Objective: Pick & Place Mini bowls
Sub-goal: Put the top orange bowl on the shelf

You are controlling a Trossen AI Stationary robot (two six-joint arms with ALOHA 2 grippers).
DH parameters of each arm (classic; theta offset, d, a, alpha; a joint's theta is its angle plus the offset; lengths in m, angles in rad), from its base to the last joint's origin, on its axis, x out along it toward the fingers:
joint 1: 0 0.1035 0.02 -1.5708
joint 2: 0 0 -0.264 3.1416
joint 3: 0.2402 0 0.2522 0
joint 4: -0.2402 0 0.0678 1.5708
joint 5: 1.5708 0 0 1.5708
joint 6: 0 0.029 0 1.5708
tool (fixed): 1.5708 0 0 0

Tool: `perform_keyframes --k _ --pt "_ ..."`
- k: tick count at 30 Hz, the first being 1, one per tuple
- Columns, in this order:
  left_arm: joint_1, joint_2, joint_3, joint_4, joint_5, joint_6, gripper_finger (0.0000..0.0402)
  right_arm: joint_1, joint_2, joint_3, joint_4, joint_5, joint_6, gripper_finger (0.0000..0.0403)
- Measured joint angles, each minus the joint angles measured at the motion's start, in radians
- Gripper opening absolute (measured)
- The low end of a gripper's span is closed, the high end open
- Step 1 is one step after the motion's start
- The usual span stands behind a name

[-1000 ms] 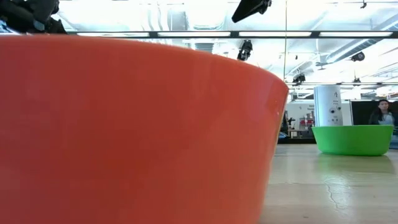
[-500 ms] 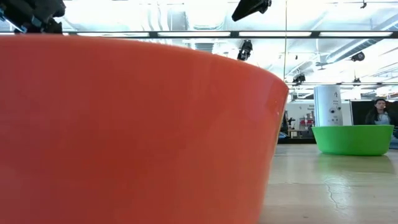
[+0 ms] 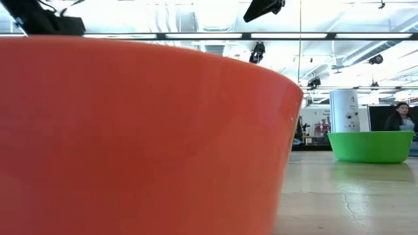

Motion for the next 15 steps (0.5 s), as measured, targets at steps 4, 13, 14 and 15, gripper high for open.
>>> perform_keyframes --k 4,13,14,15 --pt "0.114 0.055 0.007 0.029 0.027 0.050 0.0000 0.000 0.000 0.000 0.000 0.000 0.001 0.0061" --pt "0.256 0.138 0.004 0.086 0.040 0.053 0.0016 0.000 0.000 0.000 0.002 0.000 0.001 0.0057" --pt "0.260 0.149 0.004 0.093 0.040 0.053 0.0023 0.000 0.000 0.000 0.002 0.000 0.000 0.0057" --pt "0.263 0.161 0.004 0.104 0.043 0.053 0.0031 0.000 0.000 0.000 0.004 0.000 0.001 0.0057"
